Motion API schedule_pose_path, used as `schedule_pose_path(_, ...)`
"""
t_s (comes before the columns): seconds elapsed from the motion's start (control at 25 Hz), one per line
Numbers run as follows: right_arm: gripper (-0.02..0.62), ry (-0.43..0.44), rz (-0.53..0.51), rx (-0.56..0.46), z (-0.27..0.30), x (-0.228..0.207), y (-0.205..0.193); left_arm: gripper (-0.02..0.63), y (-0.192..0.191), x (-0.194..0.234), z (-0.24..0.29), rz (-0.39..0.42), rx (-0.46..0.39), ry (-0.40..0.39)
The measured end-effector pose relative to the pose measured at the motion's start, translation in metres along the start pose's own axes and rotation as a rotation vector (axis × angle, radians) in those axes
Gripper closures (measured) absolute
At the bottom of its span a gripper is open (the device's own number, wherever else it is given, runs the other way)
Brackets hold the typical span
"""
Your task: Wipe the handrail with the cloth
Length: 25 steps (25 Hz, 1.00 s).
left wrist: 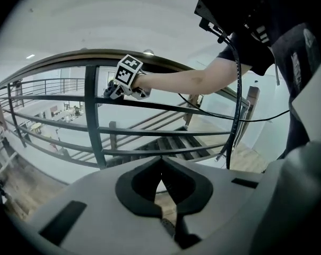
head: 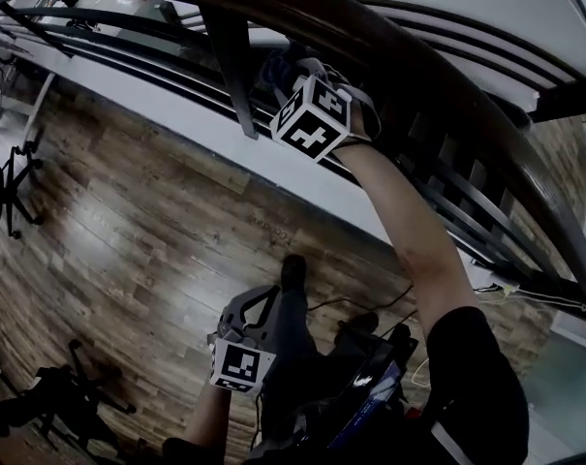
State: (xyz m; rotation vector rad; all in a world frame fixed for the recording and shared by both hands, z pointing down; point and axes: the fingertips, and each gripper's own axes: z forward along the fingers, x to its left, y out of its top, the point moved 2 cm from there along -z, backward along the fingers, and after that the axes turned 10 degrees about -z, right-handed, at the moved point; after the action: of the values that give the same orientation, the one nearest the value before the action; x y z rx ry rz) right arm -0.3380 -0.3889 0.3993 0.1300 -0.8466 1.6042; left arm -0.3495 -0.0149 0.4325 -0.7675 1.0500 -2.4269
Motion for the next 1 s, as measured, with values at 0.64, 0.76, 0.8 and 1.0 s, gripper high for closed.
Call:
schedule_pose_path(0.64,0.485,-0.162,0.394,0.167,-0.223,0.032,-0.302,0.600,0.033,-0.177,0.083,0.317,0.115,-0.361)
schedule_pose_path(0.76,0.485,-0.232,0.483,0.189,-0.280,0.044,-0.374,0.600,0.033,-0.232,0.099,0.374,0.131,-0.436)
schedule_pose_path(0.8,0.485,-0.259,0.515,0.202,-0.301,0.049,-0.402,0.600,0.031,-0.250,0.106,0.393,0.140,-0.456)
schedule_pose_path(1.0,0.485,-0.413,0.664,0.291,-0.414,0.076,-0.548,0.600,0.022,-0.351,0.135,0.471,0.163,-0.549)
